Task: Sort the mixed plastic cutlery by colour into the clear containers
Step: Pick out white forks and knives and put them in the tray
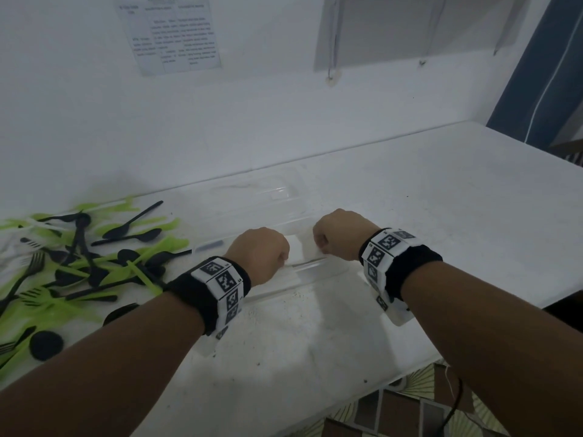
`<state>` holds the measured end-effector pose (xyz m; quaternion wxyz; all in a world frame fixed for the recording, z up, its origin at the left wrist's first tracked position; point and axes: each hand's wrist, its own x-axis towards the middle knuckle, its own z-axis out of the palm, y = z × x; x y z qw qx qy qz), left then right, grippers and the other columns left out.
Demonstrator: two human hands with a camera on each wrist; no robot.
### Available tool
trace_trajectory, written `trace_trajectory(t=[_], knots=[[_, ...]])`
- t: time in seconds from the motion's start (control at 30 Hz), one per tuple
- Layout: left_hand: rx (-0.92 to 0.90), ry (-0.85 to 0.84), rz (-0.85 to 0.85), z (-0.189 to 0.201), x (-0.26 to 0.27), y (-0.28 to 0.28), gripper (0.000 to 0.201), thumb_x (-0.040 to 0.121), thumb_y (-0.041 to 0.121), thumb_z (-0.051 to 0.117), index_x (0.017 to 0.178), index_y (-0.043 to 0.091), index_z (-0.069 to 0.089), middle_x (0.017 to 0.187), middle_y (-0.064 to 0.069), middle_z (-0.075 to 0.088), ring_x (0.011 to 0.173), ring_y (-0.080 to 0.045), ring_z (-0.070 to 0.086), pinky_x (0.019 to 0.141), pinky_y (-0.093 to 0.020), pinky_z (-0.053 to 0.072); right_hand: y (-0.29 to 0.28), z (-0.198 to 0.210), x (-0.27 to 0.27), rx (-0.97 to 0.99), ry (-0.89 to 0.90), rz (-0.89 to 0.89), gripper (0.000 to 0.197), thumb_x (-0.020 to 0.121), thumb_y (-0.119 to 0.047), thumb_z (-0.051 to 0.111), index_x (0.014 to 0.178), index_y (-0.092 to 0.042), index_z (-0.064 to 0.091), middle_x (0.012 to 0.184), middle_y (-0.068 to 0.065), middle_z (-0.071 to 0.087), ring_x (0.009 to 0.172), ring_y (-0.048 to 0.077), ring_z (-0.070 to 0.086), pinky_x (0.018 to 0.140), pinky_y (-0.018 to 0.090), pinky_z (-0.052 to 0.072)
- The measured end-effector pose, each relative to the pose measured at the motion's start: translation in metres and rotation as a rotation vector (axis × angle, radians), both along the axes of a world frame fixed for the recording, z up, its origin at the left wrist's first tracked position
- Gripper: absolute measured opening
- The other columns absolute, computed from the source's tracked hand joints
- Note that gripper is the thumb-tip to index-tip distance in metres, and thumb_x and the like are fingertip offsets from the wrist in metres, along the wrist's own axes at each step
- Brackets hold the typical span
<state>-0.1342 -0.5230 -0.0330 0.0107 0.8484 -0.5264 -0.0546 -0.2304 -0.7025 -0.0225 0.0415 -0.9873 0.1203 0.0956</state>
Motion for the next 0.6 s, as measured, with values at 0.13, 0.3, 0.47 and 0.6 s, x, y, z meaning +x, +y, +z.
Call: trace_trajectory(t=[0.13,0.3,0.47,0.6], knots=[[0.063,0.101,-0.019,0.013,0.005,0.002,0.024,0.103,0.025,0.053,0.111,0.018,0.075,0.112,0.006,0.070,0.106,-0.016,0.063,0.088,-0.027,0.046,0.004,0.014,0.002,0.047,0.020,0.007,0.025,0.096,-0.014,0.052,0.105,-0.018,0.075,0.110,0.001,0.071,0.100,0.024,0.066,0.089,0.040,0.057],[-0.259,0.273,0.114,0.034,0.020,0.033,0.021,0.099,0.037,0.064,0.108,0.021,0.073,0.099,0.008,0.070,0.083,-0.004,0.060,0.081,-0.026,0.048,0.023,0.019,0.014,0.223,-0.302,-0.040,0.023,0.096,-0.028,0.054,0.115,-0.029,0.066,0.105,-0.009,0.068,0.096,0.014,0.061,0.087,0.035,0.053],[-0.345,0.119,0.302,0.057,0.049,0.093,0.078,0.094,0.043,0.067,0.157,0.029,0.024,0.126,-0.003,0.056,0.118,-0.023,0.050,0.105,-0.042,0.043,0.068,0.038,0.054,0.604,-0.358,-0.047,0.026,0.095,-0.020,0.053,0.121,-0.025,0.050,0.098,-0.006,0.066,0.084,0.016,0.063,0.070,0.029,0.049],[-0.300,0.172,0.485,0.074,0.074,0.166,0.093,0.093,0.053,0.065,0.162,0.031,0.007,0.152,-0.008,0.045,0.139,-0.024,0.043,0.114,-0.045,0.038,0.127,0.056,0.097,0.744,-0.278,0.032,0.051,0.097,-0.036,0.059,0.142,-0.029,0.037,0.117,-0.003,0.064,0.105,0.020,0.061,0.090,0.031,0.047]])
